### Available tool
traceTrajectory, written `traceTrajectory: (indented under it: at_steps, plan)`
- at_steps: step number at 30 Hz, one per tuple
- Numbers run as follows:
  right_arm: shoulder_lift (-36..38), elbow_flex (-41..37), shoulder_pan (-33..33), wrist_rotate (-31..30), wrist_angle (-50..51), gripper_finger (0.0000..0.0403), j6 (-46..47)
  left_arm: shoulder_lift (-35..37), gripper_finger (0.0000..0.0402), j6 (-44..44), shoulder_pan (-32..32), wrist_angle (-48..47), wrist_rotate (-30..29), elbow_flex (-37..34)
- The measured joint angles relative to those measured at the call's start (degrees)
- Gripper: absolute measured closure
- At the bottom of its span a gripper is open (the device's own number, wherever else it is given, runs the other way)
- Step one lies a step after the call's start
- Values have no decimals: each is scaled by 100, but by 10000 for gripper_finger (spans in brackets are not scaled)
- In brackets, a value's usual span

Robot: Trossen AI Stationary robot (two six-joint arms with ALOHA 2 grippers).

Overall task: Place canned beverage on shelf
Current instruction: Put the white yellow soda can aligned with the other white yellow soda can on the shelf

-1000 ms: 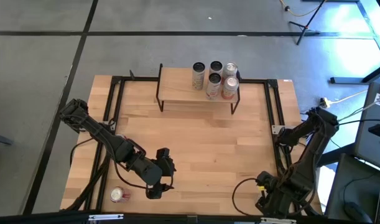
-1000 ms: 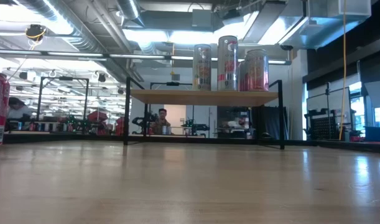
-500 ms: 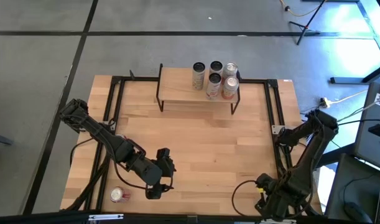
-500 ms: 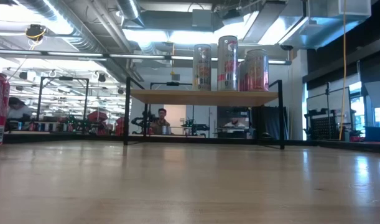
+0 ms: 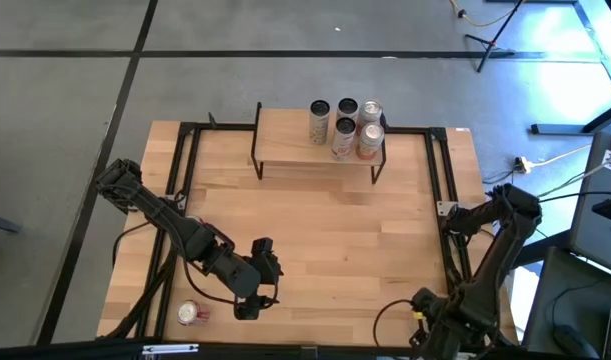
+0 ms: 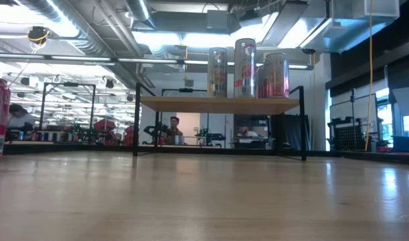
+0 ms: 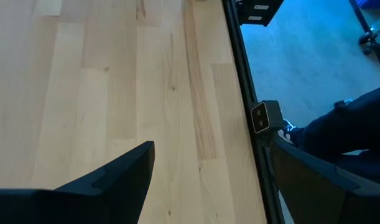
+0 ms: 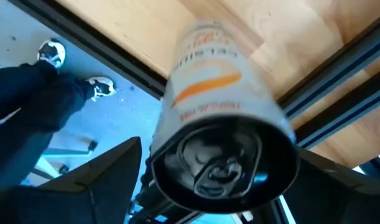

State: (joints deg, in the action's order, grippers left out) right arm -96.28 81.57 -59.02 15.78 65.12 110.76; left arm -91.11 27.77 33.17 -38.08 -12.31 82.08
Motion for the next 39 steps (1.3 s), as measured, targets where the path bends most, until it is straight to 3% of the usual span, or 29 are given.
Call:
traceTrajectory:
  at_steps: [4,9,14,23,29,39]
  plan:
    - [-21,1,15,-24,22,94,-44,0,97,-3,-11,-4,-20,0]
    - [-10,6,37,-114,145,183,-734,15,97,-146,-45,-32,-58,8]
    - [-12,249,363,-241,271,183,-2048,287,97,-150,-119,-263,-7,39]
    - [1,1038,1544,-1597,415,183,-5170,969,97,-159,-63,-695,9,28]
    - [1,1460,2524,-2270,394,183,-7352,1512,97,-109,-34,-603,14,-517]
    - [-404,1519,3521,-1991,261,183,-10044,2518,97,345,60,1574,-311,-2101]
